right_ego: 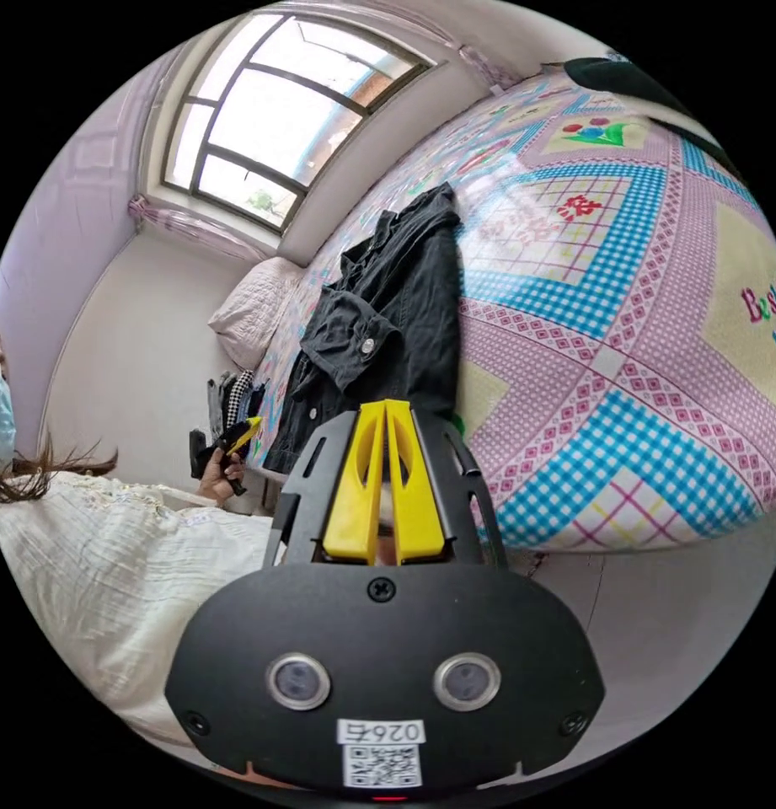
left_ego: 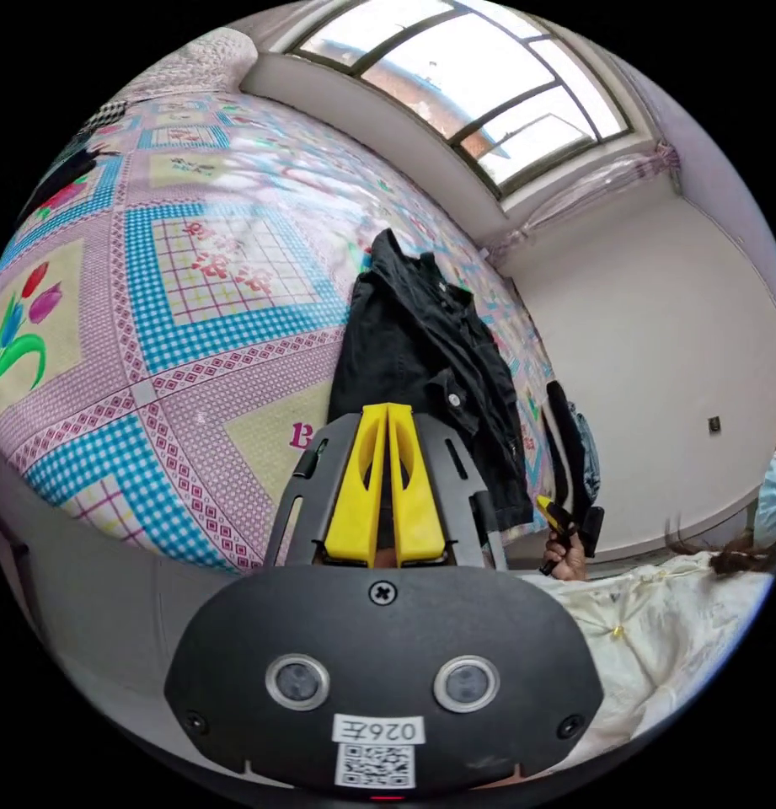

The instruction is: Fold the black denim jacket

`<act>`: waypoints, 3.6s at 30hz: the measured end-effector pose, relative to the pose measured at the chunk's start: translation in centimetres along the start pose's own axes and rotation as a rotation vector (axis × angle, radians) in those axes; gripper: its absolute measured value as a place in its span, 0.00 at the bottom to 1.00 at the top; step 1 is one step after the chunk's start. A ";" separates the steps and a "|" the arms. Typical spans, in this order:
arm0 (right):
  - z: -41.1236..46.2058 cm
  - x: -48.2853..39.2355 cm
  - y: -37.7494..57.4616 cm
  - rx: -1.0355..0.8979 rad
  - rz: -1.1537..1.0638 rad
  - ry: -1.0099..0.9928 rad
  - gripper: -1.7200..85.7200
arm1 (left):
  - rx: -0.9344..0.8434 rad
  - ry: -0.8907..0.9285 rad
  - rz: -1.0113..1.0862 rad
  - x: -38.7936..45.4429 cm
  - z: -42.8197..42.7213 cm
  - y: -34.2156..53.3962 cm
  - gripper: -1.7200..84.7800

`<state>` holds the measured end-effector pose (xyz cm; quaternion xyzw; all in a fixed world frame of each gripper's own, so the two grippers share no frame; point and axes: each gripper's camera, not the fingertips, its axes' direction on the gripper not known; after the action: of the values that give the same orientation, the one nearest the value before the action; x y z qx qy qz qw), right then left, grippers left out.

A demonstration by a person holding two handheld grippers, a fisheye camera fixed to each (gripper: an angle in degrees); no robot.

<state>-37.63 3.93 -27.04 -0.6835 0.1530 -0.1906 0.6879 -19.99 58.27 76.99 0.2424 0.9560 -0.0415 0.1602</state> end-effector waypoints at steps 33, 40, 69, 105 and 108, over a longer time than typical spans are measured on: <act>-10.8 3.5 -1.5 0.112 0.040 -0.262 0.08 | 0.084 0.039 0.302 15.6 -13.0 -0.6 0.18; -9.6 6.1 -1.8 0.010 0.098 -0.092 0.09 | -0.213 -0.076 0.087 7.3 -0.7 2.0 0.21; -7.4 9.0 -7.9 -0.125 0.080 -0.184 0.12 | -0.424 0.256 0.025 2.7 5.7 -8.5 0.09; -10.0 11.7 -8.1 -0.211 0.105 -0.329 0.01 | -0.242 0.587 -0.065 -4.1 -9.4 -12.1 0.02; -11.3 11.2 -7.1 -0.241 0.077 -0.359 0.01 | -0.255 0.631 -0.056 -3.9 -11.9 -11.2 0.02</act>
<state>-33.50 -11.28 -19.66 -0.7775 0.0759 -0.0195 0.6240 -25.48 48.58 89.55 0.1947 0.9622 0.1510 -0.1157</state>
